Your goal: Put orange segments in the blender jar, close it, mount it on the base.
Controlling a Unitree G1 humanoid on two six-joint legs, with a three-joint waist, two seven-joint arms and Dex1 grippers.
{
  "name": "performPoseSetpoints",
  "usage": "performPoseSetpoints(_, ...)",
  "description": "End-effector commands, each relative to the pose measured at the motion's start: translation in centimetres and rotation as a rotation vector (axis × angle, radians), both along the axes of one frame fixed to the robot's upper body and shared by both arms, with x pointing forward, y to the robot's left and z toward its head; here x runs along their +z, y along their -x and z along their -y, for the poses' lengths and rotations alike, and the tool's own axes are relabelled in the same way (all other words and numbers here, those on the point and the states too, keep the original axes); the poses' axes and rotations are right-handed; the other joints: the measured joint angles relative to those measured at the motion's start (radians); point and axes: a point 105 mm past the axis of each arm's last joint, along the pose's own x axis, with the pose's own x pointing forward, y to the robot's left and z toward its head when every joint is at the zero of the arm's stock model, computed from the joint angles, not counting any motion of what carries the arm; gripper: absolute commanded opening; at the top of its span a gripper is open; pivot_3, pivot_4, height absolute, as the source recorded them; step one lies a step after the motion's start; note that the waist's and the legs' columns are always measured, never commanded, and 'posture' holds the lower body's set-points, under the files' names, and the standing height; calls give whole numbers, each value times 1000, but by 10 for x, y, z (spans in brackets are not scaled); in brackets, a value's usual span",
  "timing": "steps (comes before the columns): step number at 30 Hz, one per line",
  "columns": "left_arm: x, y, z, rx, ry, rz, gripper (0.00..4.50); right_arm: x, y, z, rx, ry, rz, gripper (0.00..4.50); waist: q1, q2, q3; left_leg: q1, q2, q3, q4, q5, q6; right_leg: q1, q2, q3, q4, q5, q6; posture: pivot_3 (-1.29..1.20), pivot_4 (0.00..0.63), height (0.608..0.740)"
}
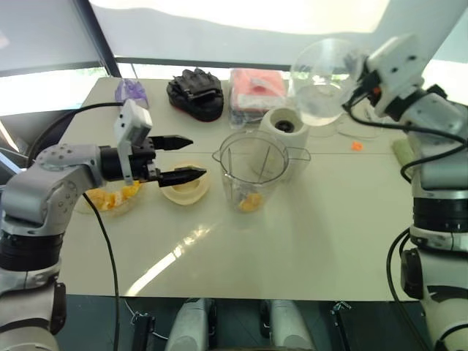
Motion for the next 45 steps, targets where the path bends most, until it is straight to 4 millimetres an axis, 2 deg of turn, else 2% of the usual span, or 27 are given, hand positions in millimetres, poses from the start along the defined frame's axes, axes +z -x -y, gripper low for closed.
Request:
performPoseSetpoints(1, 8, 3, -1, -10, 18, 20, 4500, 10, 26, 56, -175, -265, 61, 49, 5, -1, 0, 0, 0, 0, 0, 0, 0, 0, 0, 0, 0, 0, 0, 0, 150, 740)
performPoseSetpoints(2, 8, 3, -2, -6, 20, 16, 4500, 5, 28, 62, -197, -292, 53, 49, 5, -1, 0, 0, 0, -1, 0, 0, 0, 1, 0, -1, 0, 0, 0, 0, 150, 740)
performPoseSetpoints(6, 7, -1, -7, 13, 19, 9, 4500, -43, 38, 94, -373, -390, -10, 49, -1, -1, -1, 1, -1, 0, 0, -1, 2, 1, 0, 0, 0, 0, 0, 0, 150, 740)
performPoseSetpoints(8, 8, -3, -9, 24, 21, 12, 4500, -62, 41, 103, -436, -424, -24, 49, -7, -1, -1, 2, -1, 0, 0, -3, 5, 1, 0, 0, 1, 0, 0, 0, 150, 740)
performPoseSetpoints(12, 7, -5, -9, 32, 18, 7, 4500, -107, 46, 116, -560, -509, -32, 49, -12, 0, -1, 5, 0, 0, 0, -2, 4, 1, 2, 2, 3, 1, -1, 0, 150, 740)
performPoseSetpoints(18, 2, -3, -9, 45, 11, -4, 4500, -158, 50, 121, -711, -548, -50, 49, -8, 0, -1, 8, 0, 0, 0, -1, 2, 4, 3, 3, 3, 1, -2, 0, 150, 740)
performPoseSetpoints(23, -7, -9, -14, 110, -10, -2, 4500, -185, 52, 125, -869, -557, -26, 49, -11, 0, -1, 9, 0, -1, -1, -1, 2, 4, 3, 5, 3, 1, -2, 0, 150, 740)
performPoseSetpoints(27, -10, -6, -13, 111, -12, -14, 4500, -206, 45, 123, -880, -572, -70, 49, -12, 0, -1, 9, 0, 0, -1, -1, 2, 4, 3, 6, 3, 1, -2, 0, 150, 740)
performPoseSetpoints(32, -21, -1, -15, 117, -52, -28, 4500, -219, 39, 118, -870, -539, -103, 49, -13, 0, -1, 10, 1, 0, -2, -1, 2, 4, 3, 7, 3, 1, -3, 0, 150, 740)
performPoseSetpoints(37, -23, -1, -12, 118, -48, -28, 4500, -235, 37, 116, -892, -619, -151, 49, -12, 0, -1, 13, 1, 0, -2, -1, 3, 7, 3, 7, 3, 1, -3, 0, 150, 740)
performPoseSetpoints(40, -22, -2, -12, 121, -49, -23, 4500, -238, 37, 116, -900, -650, -154, 49, -11, 0, -1, 14, 1, -1, -2, -1, 3, 8, 3, 7, 2, 1, -3, 0, 150, 740)
performPoseSetpoints(43, -22, -3, -13, 124, -55, -22, 4500, -239, 39, 118, -920, -645, -157, 933, -12, 0, -1, 14, 1, -1, -2, -1, 3, 8, 3, 7, 2, 1, -3, 0, 150, 740)
performPoseSetpoints(45, -22, -4, -14, 125, -55, -20, 4500, -242, 41, 118, -928, -637, -166, 1932, -12, 0, -1, 14, 1, 0, -2, -1, 3, 9, 3, 7, 2, 1, -3, 0, 150, 740)
